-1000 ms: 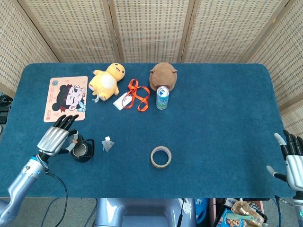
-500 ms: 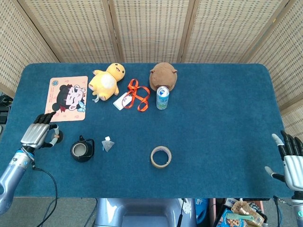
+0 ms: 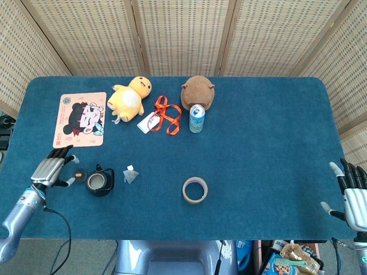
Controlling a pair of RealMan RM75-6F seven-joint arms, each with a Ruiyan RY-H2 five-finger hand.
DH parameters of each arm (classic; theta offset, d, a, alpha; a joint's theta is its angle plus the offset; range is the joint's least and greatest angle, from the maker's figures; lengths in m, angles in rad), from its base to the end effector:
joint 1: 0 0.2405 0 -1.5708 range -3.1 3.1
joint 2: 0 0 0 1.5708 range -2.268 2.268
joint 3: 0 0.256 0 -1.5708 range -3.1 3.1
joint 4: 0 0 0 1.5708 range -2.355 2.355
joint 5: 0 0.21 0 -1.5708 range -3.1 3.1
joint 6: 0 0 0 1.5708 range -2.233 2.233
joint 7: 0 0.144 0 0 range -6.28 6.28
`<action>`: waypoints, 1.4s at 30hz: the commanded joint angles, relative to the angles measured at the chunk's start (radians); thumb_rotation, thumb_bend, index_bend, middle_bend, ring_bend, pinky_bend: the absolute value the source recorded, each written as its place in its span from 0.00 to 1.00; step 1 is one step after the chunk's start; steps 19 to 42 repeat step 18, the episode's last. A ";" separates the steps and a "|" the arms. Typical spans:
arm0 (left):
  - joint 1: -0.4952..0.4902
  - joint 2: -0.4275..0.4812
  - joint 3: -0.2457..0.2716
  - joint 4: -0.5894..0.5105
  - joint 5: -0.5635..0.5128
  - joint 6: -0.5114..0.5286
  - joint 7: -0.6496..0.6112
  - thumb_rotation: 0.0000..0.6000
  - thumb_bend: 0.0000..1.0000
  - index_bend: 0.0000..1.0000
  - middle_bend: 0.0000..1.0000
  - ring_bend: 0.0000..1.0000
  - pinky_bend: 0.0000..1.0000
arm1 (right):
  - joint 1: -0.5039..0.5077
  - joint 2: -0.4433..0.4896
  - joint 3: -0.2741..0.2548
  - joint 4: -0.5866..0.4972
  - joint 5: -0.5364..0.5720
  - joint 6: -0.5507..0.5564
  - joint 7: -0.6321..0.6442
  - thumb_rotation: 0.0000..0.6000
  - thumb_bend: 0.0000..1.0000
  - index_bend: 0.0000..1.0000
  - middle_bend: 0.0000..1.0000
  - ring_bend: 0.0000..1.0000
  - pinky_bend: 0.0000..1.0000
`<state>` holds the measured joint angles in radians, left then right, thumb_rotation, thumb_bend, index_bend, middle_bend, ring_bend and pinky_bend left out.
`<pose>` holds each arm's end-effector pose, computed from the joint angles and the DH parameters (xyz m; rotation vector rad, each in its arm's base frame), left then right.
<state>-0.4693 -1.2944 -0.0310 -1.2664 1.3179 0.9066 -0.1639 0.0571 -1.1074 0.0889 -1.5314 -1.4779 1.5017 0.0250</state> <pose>-0.3327 0.3013 0.0796 -1.6560 -1.1698 -0.6679 -0.3308 -0.1811 0.1808 1.3306 -0.8349 0.8639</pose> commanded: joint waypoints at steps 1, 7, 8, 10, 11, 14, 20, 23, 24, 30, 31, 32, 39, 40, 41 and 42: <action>0.057 0.104 -0.008 -0.161 0.047 0.145 -0.009 1.00 0.23 0.00 0.00 0.00 0.00 | 0.000 0.004 -0.003 -0.003 -0.009 0.003 0.006 1.00 0.00 0.00 0.00 0.00 0.00; 0.180 0.198 -0.010 -0.356 0.119 0.429 0.087 1.00 0.23 0.00 0.00 0.00 0.00 | -0.005 0.010 -0.009 -0.011 -0.024 0.016 0.013 1.00 0.00 0.00 0.00 0.00 0.00; 0.206 0.197 -0.010 -0.374 0.132 0.485 0.117 1.00 0.23 0.00 0.00 0.00 0.00 | -0.006 0.011 -0.009 -0.012 -0.027 0.018 0.013 1.00 0.00 0.00 0.00 0.00 0.00; 0.268 0.180 -0.004 -0.407 0.154 0.604 0.197 1.00 0.22 0.00 0.00 0.00 0.00 | -0.007 0.013 -0.010 -0.013 -0.031 0.023 0.016 1.00 0.00 0.00 0.00 0.00 0.00; 0.285 0.172 0.002 -0.411 0.162 0.632 0.223 1.00 0.22 0.00 0.00 0.00 0.00 | -0.008 0.014 -0.010 -0.013 -0.032 0.025 0.016 1.00 0.00 0.00 0.00 0.00 0.00; 0.318 0.148 0.018 -0.407 0.180 0.671 0.289 1.00 0.22 0.00 0.00 0.00 0.00 | -0.010 0.014 -0.011 -0.011 -0.036 0.030 0.017 1.00 0.00 0.00 0.00 0.00 0.00; 0.321 0.143 0.024 -0.412 0.181 0.654 0.314 1.00 0.22 0.00 0.00 0.00 0.00 | -0.010 0.014 -0.010 -0.009 -0.036 0.032 0.017 1.00 0.00 0.00 0.00 0.00 0.00; 0.321 0.143 0.024 -0.412 0.181 0.654 0.314 1.00 0.22 0.00 0.00 0.00 0.00 | -0.010 0.014 -0.010 -0.009 -0.036 0.032 0.017 1.00 0.00 0.00 0.00 0.00 0.00; 0.321 0.143 0.024 -0.412 0.181 0.654 0.314 1.00 0.22 0.00 0.00 0.00 0.00 | -0.010 0.014 -0.010 -0.009 -0.036 0.032 0.017 1.00 0.00 0.00 0.00 0.00 0.00; 0.321 0.143 0.024 -0.412 0.181 0.654 0.314 1.00 0.22 0.00 0.00 0.00 0.00 | -0.010 0.014 -0.010 -0.009 -0.036 0.032 0.017 1.00 0.00 0.00 0.00 0.00 0.00; 0.321 0.143 0.024 -0.412 0.181 0.654 0.314 1.00 0.22 0.00 0.00 0.00 0.00 | -0.010 0.014 -0.010 -0.009 -0.036 0.032 0.017 1.00 0.00 0.00 0.00 0.00 0.00; 0.321 0.143 0.024 -0.412 0.181 0.654 0.314 1.00 0.22 0.00 0.00 0.00 0.00 | -0.010 0.014 -0.010 -0.009 -0.036 0.032 0.017 1.00 0.00 0.00 0.00 0.00 0.00; 0.321 0.143 0.024 -0.412 0.181 0.654 0.314 1.00 0.22 0.00 0.00 0.00 0.00 | -0.010 0.014 -0.010 -0.009 -0.036 0.032 0.017 1.00 0.00 0.00 0.00 0.00 0.00; 0.321 0.143 0.024 -0.412 0.181 0.654 0.314 1.00 0.22 0.00 0.00 0.00 0.00 | -0.010 0.014 -0.010 -0.009 -0.036 0.032 0.017 1.00 0.00 0.00 0.00 0.00 0.00; 0.321 0.143 0.024 -0.412 0.181 0.654 0.314 1.00 0.22 0.00 0.00 0.00 0.00 | -0.010 0.014 -0.010 -0.009 -0.036 0.032 0.017 1.00 0.00 0.00 0.00 0.00 0.00; 0.321 0.143 0.024 -0.412 0.181 0.654 0.314 1.00 0.22 0.00 0.00 0.00 0.00 | -0.010 0.014 -0.010 -0.009 -0.036 0.032 0.017 1.00 0.00 0.00 0.00 0.00 0.00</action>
